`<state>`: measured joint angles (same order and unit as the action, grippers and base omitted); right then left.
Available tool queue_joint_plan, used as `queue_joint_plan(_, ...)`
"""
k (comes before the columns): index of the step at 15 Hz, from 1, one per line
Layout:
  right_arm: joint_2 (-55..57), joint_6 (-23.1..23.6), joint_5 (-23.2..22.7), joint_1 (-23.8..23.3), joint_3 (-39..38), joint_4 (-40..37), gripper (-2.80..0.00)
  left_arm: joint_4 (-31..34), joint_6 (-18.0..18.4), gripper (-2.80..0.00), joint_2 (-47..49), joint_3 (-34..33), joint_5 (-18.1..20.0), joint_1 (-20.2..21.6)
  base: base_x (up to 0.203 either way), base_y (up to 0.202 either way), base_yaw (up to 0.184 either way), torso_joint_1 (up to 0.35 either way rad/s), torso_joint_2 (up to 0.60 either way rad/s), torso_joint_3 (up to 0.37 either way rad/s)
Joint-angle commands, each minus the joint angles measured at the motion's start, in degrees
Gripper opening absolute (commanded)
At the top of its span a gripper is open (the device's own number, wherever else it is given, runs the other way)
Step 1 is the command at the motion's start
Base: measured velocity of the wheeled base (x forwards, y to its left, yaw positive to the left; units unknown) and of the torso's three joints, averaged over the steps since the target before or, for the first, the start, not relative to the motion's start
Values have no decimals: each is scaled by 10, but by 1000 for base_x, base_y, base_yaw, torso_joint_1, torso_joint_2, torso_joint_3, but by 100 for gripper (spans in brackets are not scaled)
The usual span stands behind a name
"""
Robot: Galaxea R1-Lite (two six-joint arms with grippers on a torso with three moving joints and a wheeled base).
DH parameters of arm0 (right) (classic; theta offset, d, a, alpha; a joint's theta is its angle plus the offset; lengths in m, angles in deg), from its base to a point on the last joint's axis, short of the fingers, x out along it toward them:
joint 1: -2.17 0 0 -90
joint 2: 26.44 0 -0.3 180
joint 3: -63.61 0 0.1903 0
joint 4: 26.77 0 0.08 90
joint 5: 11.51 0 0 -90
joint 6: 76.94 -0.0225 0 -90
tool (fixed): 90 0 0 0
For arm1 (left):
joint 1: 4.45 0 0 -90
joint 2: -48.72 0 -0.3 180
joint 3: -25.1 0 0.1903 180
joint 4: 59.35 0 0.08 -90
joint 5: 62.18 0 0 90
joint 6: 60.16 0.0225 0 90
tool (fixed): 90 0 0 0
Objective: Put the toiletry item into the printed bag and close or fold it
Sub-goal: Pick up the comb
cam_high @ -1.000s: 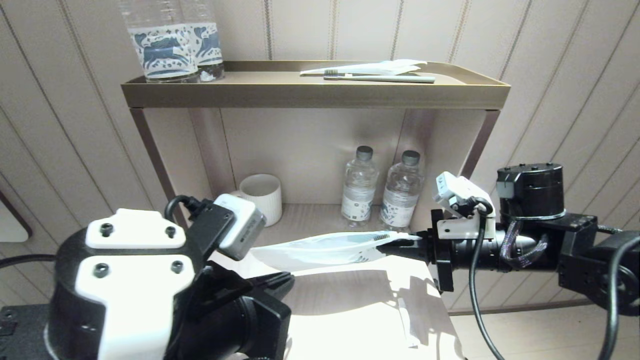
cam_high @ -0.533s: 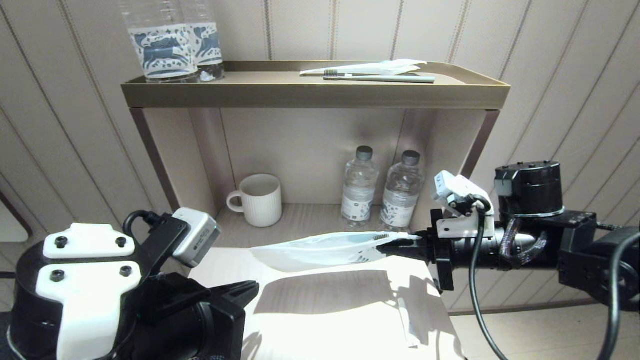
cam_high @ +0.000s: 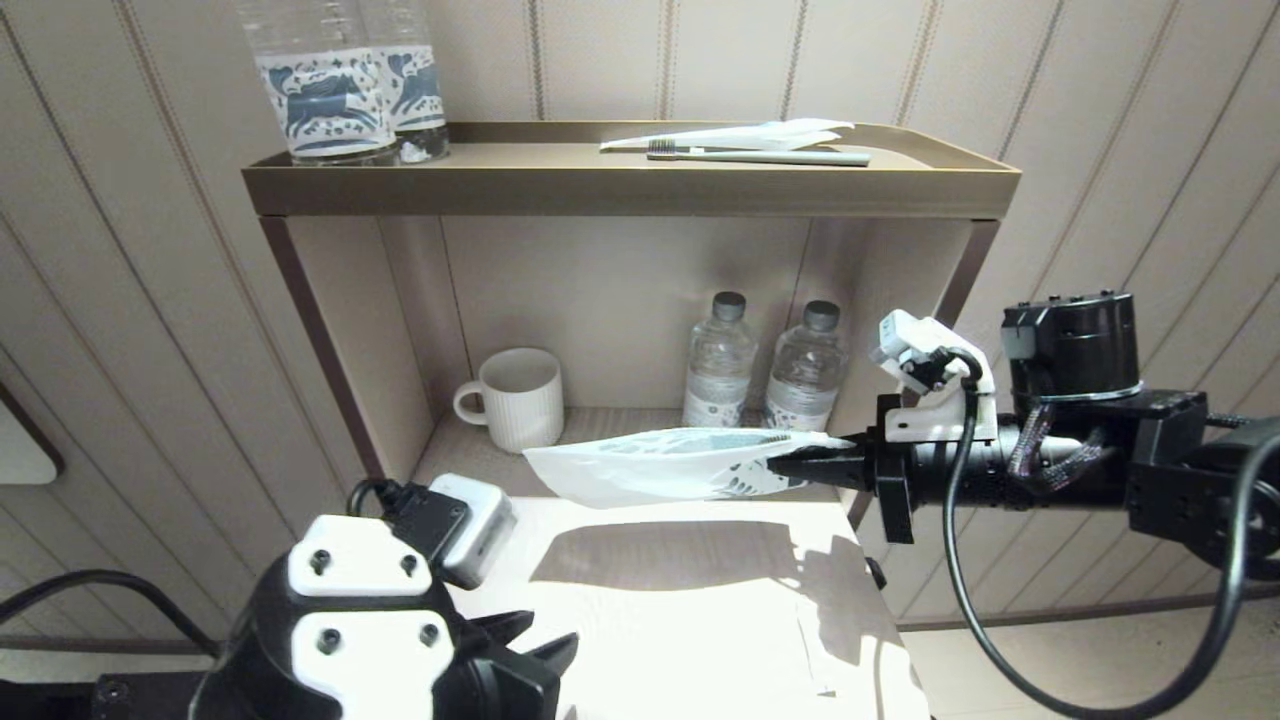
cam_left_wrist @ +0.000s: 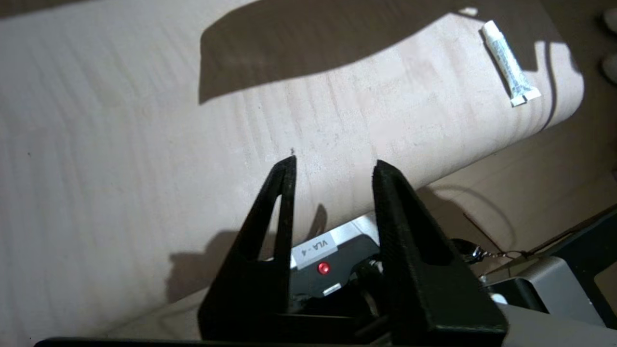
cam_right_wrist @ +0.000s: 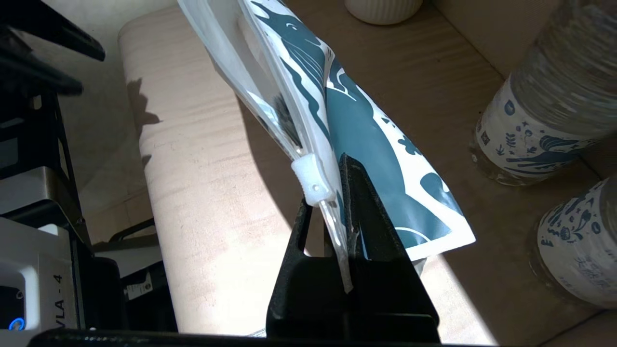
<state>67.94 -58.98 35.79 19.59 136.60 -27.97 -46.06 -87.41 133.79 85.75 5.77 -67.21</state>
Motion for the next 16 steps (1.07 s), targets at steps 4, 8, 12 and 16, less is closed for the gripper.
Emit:
queue_joint_plan(4, 3, -17, 3, -7, 14, 1, -280, 83, -47, 0, 107, 91, -12, -45, 0, 0, 0, 0, 0, 0)
queue_joint_plan(8, 5, -21, 3, -8, 17, 1, -280, 159, -48, 0, 167, 225, -14, -66, 0, 0, 0, 0, 0, 0)
queue_joint_plan(12, 11, -27, 3, -16, 22, 1, -280, 187, -46, 0, 230, 292, -10, -79, 0, 0, 0, 0, 0, 0)
queue_joint_plan(16, 19, -28, 3, -21, 27, 1, -280, 196, -47, 0, 297, 371, -7, -93, 0, 0, 0, 0, 0, 0)
